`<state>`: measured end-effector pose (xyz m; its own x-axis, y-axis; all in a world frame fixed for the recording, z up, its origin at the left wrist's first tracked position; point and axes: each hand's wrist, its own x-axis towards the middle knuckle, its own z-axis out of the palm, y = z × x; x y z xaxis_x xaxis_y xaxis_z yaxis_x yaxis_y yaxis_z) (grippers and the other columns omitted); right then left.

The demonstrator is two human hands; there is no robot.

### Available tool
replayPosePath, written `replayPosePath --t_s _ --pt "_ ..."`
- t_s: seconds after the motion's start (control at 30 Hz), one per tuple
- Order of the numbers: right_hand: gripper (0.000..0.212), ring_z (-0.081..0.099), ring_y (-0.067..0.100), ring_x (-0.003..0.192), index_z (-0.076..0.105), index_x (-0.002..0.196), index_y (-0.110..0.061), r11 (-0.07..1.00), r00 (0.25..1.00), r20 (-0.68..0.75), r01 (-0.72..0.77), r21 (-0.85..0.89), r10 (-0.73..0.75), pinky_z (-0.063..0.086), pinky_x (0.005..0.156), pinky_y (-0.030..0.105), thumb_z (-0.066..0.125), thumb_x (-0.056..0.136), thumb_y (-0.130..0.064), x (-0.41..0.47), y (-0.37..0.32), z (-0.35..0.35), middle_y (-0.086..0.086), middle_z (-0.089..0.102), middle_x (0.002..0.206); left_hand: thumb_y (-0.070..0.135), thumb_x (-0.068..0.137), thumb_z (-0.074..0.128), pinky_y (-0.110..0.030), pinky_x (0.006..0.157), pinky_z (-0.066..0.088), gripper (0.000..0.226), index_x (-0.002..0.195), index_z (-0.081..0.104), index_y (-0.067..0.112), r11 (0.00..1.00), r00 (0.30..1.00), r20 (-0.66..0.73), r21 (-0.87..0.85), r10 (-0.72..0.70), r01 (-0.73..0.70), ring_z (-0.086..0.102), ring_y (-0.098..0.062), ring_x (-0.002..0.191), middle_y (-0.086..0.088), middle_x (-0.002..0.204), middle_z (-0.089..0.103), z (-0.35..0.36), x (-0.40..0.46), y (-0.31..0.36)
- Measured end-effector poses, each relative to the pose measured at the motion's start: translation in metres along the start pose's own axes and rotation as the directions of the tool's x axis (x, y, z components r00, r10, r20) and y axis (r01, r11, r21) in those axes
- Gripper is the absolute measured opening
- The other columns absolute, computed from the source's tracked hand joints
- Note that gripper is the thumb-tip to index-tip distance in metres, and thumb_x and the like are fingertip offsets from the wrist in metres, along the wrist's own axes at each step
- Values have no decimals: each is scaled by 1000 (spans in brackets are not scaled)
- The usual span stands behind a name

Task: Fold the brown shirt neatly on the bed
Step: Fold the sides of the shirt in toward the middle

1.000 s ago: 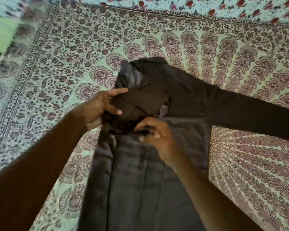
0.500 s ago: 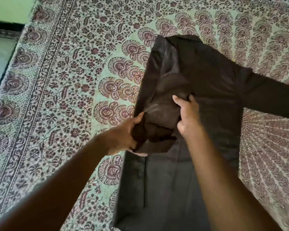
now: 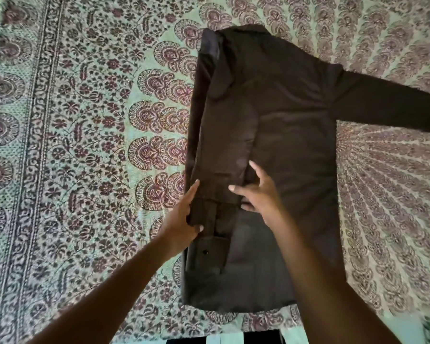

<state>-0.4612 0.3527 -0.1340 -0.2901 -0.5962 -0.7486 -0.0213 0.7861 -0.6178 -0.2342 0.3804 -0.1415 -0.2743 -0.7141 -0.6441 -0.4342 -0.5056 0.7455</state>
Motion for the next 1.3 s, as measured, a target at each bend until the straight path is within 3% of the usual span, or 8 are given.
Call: replayPosePath --t_s 0.1,0.2,0.43,0.73,0.87,1.0,1.2,1.3 --pt "101 70 7 78 32 152 -53 1000 999 47 -18 17 17 62 70 32 88 78 -11 -10 21 -2 -2 72 83 -7 69 71 -45 91 61 95 139 51 54 1000 999 -41 22 6 -5 73 -12 106 3 118 74 5 0 -2" --pt "93 68 6 75 42 150 -43 999 999 -43 23 41 -22 57 62 27 86 77 -5 -11 38 -3 -7 69 69 -17 73 71 -49 85 63 85 135 58 40 998 998 -43 -55 -34 32 75 -17 98 -5 109 76 15 -1 0" --pt "57 71 12 79 62 130 -27 997 992 -102 65 -46 -70 60 61 33 85 80 -9 -15 52 -15 -5 70 74 9 61 74 -49 89 61 97 133 44 65 999 999 -2 32 -38 38 70 -23 108 -1 123 69 36 3 -1" --pt "37 69 13 74 67 103 -16 993 986 -166 -23 -118 4 65 60 40 90 75 -6 -19 62 -26 2 71 82 2 82 74 -33 100 50 76 147 46 29 906 993 -28 414 113 -91 56 -23 118 1 131 49 49 3 4" --pt "35 66 16 65 63 83 -2 972 987 -156 -72 -223 38 65 59 39 94 69 -7 -19 67 -28 11 68 78 0 80 73 -45 96 56 77 146 44 27 844 989 -13 522 150 -121 56 -27 114 2 129 36 48 4 -2" --pt "34 65 17 64 60 75 -3 935 997 -62 -72 -347 54 65 58 36 93 71 -4 -16 58 -30 12 65 76 -5 78 73 -41 104 52 78 146 47 23 857 988 -33 502 151 -114 52 -23 116 1 130 32 45 10 -6" --pt "44 72 22 71 59 71 -11 843 998 -64 -25 -537 -11 58 64 31 96 68 -34 4 26 -40 6 71 70 17 84 79 -41 101 48 70 145 44 25 842 964 -161 531 212 -97 45 -28 125 -7 134 34 39 43 28" --pt "46 56 18 69 53 69 -16 829 970 -161 61 -555 -180 34 63 26 89 76 -43 28 -2 -43 -1 59 68 19 87 76 -48 105 43 69 145 40 22 855 945 -235 512 229 -80 38 -32 132 -11 140 35 27 84 64"
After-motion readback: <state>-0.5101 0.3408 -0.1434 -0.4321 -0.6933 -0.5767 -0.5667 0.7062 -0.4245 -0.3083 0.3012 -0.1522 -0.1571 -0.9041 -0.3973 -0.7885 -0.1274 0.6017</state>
